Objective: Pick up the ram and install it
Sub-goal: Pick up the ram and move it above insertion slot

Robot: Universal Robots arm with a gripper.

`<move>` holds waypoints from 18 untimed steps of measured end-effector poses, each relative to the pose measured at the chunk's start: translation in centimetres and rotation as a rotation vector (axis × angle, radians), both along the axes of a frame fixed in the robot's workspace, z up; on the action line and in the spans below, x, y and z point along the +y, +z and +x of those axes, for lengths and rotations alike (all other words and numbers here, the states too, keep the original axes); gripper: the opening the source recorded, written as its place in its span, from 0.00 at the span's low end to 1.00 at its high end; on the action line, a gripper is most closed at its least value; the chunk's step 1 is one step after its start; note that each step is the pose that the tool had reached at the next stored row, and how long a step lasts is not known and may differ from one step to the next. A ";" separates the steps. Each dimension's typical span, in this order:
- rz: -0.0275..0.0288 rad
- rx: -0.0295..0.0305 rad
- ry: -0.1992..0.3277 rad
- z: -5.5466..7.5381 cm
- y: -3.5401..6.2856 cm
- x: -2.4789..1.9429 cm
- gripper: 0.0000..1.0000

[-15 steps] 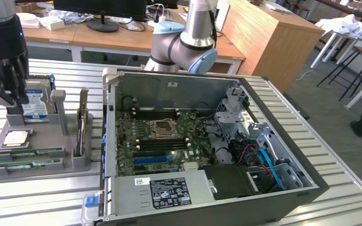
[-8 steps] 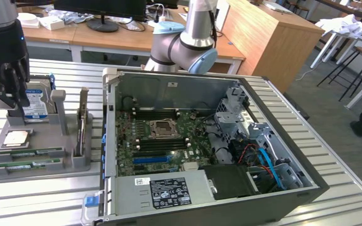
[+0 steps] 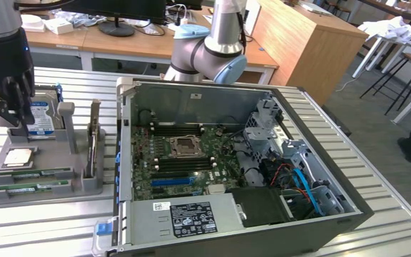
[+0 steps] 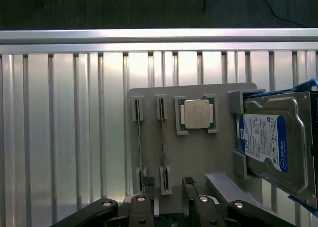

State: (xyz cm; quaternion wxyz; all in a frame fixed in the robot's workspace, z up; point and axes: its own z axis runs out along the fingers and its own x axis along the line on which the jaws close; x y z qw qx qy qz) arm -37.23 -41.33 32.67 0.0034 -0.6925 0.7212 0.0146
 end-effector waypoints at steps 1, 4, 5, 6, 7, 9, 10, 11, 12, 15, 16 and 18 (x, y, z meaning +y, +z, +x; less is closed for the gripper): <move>-0.0001 0.0001 0.000 0.0 -0.08 0.00 0.36; -0.0001 0.0001 0.000 0.0 -0.34 0.00 0.36; -0.0001 0.0001 0.000 0.0 -0.43 0.00 0.36; 0.0000 0.0001 0.000 0.0 -0.51 0.00 0.36; -0.0001 0.0001 0.000 0.0 -0.59 0.00 0.36; 0.0000 0.0001 0.000 0.0 -0.78 0.00 0.36; -0.0001 0.0001 0.000 0.0 -0.86 0.00 0.36; -0.0001 0.0001 0.000 0.0 -0.95 0.00 0.36; -0.0001 0.0001 0.000 0.0 -1.04 0.00 0.36; 0.0000 0.0000 0.000 0.0 -1.32 0.00 0.36; 0.0000 0.0000 0.000 0.0 -1.40 0.00 0.36; 0.0000 0.0001 0.000 0.0 -1.55 0.00 0.36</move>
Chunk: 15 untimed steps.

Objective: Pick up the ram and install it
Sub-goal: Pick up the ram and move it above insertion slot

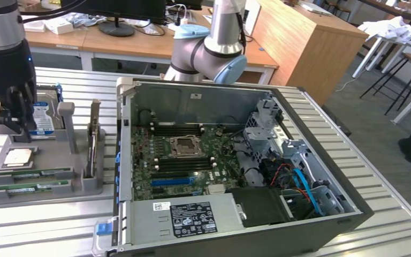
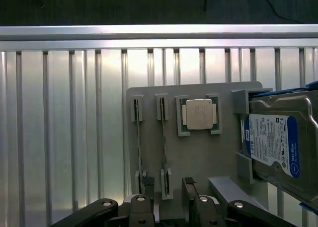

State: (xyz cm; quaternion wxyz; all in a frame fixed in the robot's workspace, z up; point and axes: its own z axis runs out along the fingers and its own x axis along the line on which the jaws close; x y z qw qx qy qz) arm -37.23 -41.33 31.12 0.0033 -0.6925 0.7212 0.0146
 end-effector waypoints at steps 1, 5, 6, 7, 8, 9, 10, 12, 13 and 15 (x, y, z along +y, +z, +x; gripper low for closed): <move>0.0000 0.0000 0.000 0.0 -0.07 0.00 0.36; 0.0000 0.0000 0.000 0.0 -0.39 0.00 0.36; 0.0001 -0.0001 0.000 0.0 -0.46 0.00 0.36; 0.0000 0.0000 0.000 0.0 -0.54 0.00 0.36; 0.0000 0.0000 0.000 0.0 -0.62 0.00 0.36; 0.0000 0.0000 0.000 0.0 -0.69 0.00 0.36; 0.0000 0.0000 0.000 0.0 -0.78 0.00 0.36; 0.0000 0.0000 0.000 0.0 -0.94 0.00 0.36; 0.0000 0.0000 0.000 0.0 -1.02 0.00 0.36; 0.0000 0.0000 0.000 0.0 -1.18 0.00 0.36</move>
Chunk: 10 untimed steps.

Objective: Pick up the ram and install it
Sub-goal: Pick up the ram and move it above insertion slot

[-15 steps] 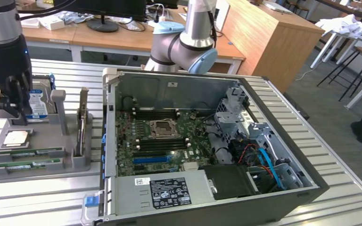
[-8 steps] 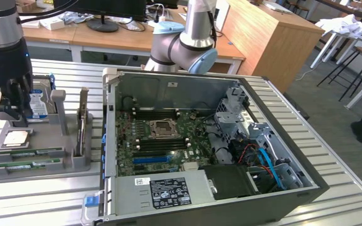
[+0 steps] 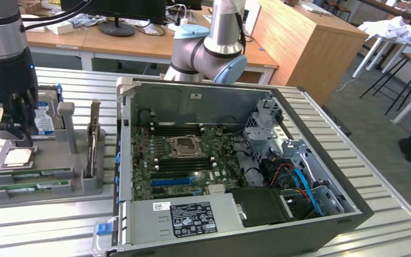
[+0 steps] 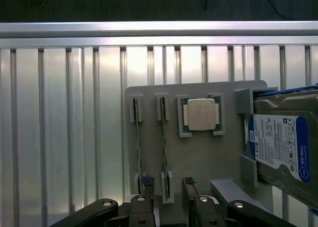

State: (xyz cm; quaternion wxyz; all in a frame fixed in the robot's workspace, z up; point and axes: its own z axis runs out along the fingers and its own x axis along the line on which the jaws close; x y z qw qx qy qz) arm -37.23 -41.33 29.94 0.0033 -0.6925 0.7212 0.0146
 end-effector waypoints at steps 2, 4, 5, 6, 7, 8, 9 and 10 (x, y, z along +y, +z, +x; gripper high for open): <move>0.0000 -0.0001 0.000 0.0 -0.16 0.00 0.36; 0.0000 0.0000 0.000 0.0 -0.34 0.00 0.36; 0.0000 -0.0001 0.000 0.0 -0.42 0.00 0.36; 0.0000 -0.0001 0.000 0.0 -0.51 0.00 0.36; 0.0001 -0.0001 0.000 0.0 -0.59 0.00 0.36; 0.0001 -0.0001 0.000 0.0 -0.68 0.00 0.36; 0.0001 -0.0001 0.000 0.0 -0.76 0.00 0.36; 0.0000 0.0000 0.000 0.0 -0.84 0.00 0.36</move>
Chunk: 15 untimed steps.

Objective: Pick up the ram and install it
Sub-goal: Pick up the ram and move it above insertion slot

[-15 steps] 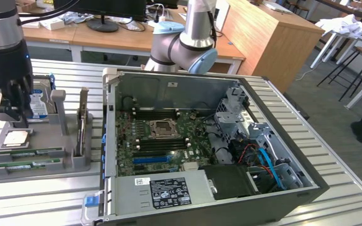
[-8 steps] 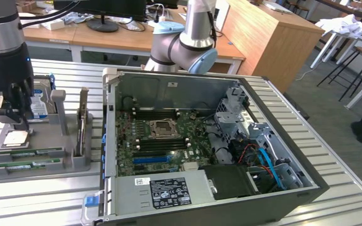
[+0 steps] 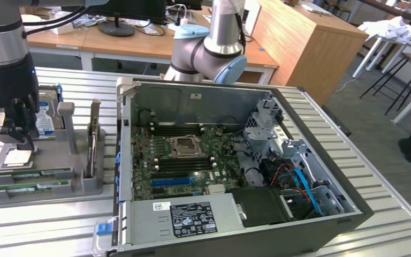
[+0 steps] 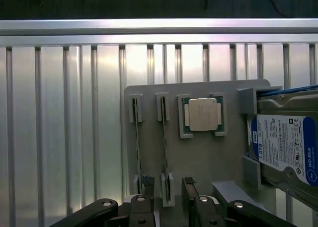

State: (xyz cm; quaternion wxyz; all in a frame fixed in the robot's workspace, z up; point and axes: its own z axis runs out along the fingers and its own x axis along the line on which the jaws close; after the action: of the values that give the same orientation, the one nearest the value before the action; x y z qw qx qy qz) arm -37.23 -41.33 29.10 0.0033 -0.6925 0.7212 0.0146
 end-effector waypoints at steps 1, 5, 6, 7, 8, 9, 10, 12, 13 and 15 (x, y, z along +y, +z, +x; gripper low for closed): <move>0.0000 0.0000 0.000 0.0 -0.08 0.00 0.36; -0.0001 0.0002 0.000 0.0 -0.24 0.00 0.36; -0.0001 0.0001 0.000 0.0 -0.24 0.00 0.36; -0.0001 0.0002 0.000 0.0 -0.24 0.00 0.36; -0.0001 0.0001 0.000 0.0 -0.24 0.00 0.36; 0.0000 0.0000 0.000 0.0 -0.25 0.00 0.36; 0.0001 -0.0002 0.000 0.0 -0.26 -0.03 0.36; 0.0000 -0.0001 0.000 0.0 -0.25 -0.16 0.36; 0.0000 0.0001 0.000 0.0 -0.25 -0.26 0.36; 0.0000 0.0000 0.000 0.0 -0.25 -0.47 0.36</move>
State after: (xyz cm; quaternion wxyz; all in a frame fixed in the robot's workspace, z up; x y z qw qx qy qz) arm -37.23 -41.80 28.85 0.0033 -0.6925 0.7213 0.0146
